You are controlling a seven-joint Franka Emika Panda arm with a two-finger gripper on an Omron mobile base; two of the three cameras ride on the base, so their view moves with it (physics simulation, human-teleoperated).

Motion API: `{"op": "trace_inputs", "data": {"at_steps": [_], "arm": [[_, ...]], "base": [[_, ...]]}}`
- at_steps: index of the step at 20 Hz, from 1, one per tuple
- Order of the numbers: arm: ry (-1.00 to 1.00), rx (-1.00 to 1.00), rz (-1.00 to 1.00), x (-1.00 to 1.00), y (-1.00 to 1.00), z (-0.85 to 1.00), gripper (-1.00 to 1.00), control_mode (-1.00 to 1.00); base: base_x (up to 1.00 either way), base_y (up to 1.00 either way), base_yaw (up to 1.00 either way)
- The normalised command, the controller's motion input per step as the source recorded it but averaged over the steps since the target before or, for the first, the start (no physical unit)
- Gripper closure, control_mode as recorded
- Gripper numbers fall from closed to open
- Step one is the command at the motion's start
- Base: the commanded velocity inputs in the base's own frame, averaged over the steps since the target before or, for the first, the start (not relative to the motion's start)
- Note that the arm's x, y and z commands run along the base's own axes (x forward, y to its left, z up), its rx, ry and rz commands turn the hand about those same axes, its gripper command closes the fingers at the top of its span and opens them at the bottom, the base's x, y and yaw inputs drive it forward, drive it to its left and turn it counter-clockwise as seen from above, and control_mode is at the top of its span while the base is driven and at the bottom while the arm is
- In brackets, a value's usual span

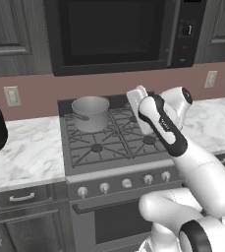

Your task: Move the pot and pan from the stove into the sink.

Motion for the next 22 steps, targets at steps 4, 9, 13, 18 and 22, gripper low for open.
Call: {"op": "trace_inputs", "data": {"at_steps": [4, 9, 13, 18, 22], "arm": [[0.0, 0.0, 0.0, 0.25, 0.13, -0.18, -1.0, -1.0], [0.0, 0.0, 0.0, 0.31, 0.16, -0.33, -1.0, -1.0], [0.0, 0.0, -0.01, 0.34, 0.13, -0.24, -1.0, -1.0], [0.0, 0.0, -0.02, 0.47, 0.08, -0.14, -1.0, -1.0], [0.0, 0.0, -0.02, 0.53, 0.07, -0.09, -1.0, -1.0]], "base": [[0.0, 0.0, 0.0], [0.0, 0.0, 0.0], [0.0, 0.0, 0.0], [0.0, 0.0, 0.0], [0.0, 0.0, 0.0]]}}
